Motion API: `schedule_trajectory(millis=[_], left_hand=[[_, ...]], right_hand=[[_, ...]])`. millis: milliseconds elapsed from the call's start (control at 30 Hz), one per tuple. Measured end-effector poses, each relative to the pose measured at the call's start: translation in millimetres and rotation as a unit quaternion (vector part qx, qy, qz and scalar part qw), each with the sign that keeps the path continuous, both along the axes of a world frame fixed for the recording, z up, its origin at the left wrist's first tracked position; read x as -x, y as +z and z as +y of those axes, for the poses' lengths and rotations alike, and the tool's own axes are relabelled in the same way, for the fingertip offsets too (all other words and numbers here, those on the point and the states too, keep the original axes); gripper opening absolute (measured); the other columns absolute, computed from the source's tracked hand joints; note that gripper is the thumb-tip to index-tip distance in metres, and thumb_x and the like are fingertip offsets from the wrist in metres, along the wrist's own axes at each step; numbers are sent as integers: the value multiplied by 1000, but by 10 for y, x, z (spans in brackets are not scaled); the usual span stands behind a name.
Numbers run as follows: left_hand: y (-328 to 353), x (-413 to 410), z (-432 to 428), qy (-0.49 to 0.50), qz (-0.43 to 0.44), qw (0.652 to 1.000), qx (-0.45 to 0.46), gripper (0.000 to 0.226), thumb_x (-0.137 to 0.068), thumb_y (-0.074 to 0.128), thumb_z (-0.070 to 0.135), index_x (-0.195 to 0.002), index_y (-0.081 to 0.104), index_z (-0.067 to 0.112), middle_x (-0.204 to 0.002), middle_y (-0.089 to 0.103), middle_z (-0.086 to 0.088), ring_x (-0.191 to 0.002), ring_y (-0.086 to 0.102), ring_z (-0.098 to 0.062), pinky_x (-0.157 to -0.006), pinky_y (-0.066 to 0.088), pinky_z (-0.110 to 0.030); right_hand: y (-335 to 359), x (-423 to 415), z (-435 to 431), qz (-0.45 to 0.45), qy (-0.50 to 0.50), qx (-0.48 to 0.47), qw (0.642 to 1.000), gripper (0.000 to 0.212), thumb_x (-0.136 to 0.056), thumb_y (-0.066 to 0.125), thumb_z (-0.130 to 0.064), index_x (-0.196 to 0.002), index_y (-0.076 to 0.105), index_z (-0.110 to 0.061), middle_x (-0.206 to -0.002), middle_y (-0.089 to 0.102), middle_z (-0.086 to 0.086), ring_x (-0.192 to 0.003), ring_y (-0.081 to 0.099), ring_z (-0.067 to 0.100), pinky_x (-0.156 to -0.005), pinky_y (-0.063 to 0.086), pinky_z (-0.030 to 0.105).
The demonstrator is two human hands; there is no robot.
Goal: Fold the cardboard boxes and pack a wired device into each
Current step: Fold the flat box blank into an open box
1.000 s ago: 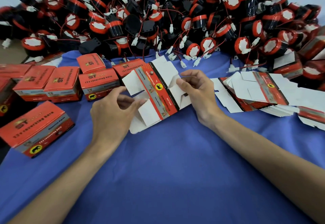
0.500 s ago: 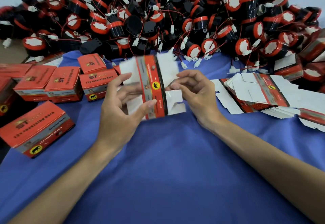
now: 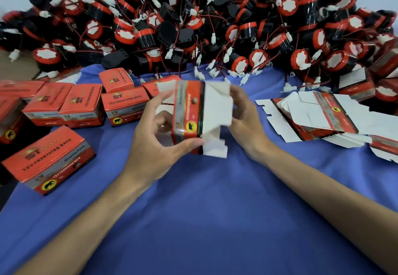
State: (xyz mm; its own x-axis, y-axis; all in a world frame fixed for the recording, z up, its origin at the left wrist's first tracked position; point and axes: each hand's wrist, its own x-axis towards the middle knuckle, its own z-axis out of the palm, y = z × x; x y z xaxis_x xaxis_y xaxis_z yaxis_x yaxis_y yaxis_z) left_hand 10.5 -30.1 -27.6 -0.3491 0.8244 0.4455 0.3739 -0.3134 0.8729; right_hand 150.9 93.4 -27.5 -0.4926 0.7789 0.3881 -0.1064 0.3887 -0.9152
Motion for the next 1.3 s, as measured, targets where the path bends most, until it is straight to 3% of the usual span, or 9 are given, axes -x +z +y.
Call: schedule_trajectory(millis=[167, 300, 400, 533, 733, 900, 1067, 1233, 1300], left_hand=[[-6, -23, -19, 13, 154, 988, 12, 99, -54, 82, 57, -139, 32, 48, -126, 56, 13, -110, 59, -5, -96, 46, -23], [-46, -22, -8, 44, 361, 930, -44, 100, -61, 67, 72, -143, 39, 22, -108, 61, 3, -94, 47, -14, -93, 36, -31], [-61, -6, 19, 47, 434, 899, -39, 108, -60, 61, 79, -144, 39, 15, -105, 60, -8, -93, 44, -22, -89, 34, -37], [-50, -17, 26, 60, 436, 897, -45, 105, -62, 63, 75, -141, 41, 10, -100, 56, -9, -91, 41, -24, -86, 38, -41], [7, 2, 12, 99, 360, 926, -55, 86, -63, 66, 53, -132, 53, 2, -85, 46, -5, -78, 37, -24, -80, 30, -26], [45, 20, -27, 108, 329, 935, -79, 68, -65, 65, 43, -118, 63, 1, -84, 55, -7, -78, 39, -18, -77, 34, -30], [71, 10, -56, 131, 267, 951, -84, 54, -70, 65, 42, -107, 67, 3, -95, 59, 1, -84, 51, -20, -78, 42, -34], [21, 18, -15, 154, 312, 937, -36, 58, -69, 64, 48, -111, 69, 8, -100, 54, -17, -96, 46, -30, -89, 34, -23], [5, 28, 4, 156, 317, 935, -33, 59, -69, 63, 46, -113, 67, 7, -115, 44, -25, -114, 41, -31, -98, 38, -34]], right_hand=[[-4, -5, 18, -25, 29, -20, 999, 56, -85, 58, 14, -124, 51, -27, -88, 67, -13, -79, 57, 6, -69, 48, 20], [27, -33, -2, 9, 50, 21, 998, 46, -84, 59, 10, -114, 60, -25, -87, 71, -17, -81, 64, 0, -70, 52, 20], [72, -22, -85, 9, 96, 30, 995, 33, -78, 58, -9, -81, 71, -39, -72, 67, -24, -68, 58, -9, -61, 45, 9], [14, -41, -49, 12, 121, 53, 991, 25, -76, 52, -13, -66, 67, -30, -62, 59, -16, -58, 48, 1, -51, 36, 16], [49, -61, -92, -8, 172, 34, 984, 22, -74, 54, -12, -81, 65, -30, -75, 63, -16, -71, 57, 3, -63, 44, 15], [-8, -27, -73, -22, 160, 10, 987, 60, -83, 52, 11, -117, 55, -39, -100, 68, 7, -84, 56, 50, -71, 49, 52], [-15, -17, -65, -42, 212, -11, 976, 74, -80, 41, 23, -128, 50, -33, -111, 63, -21, -71, 59, 0, -63, 47, 15], [10, -53, 22, -9, 253, 103, 962, 52, -81, 51, 19, -105, 66, -25, -97, 67, -8, -88, 63, 13, -68, 53, 25], [28, -57, 38, -2, 256, 124, 959, 47, -81, 52, 19, -105, 63, -20, -93, 65, -6, -80, 63, 13, -58, 51, 23]])
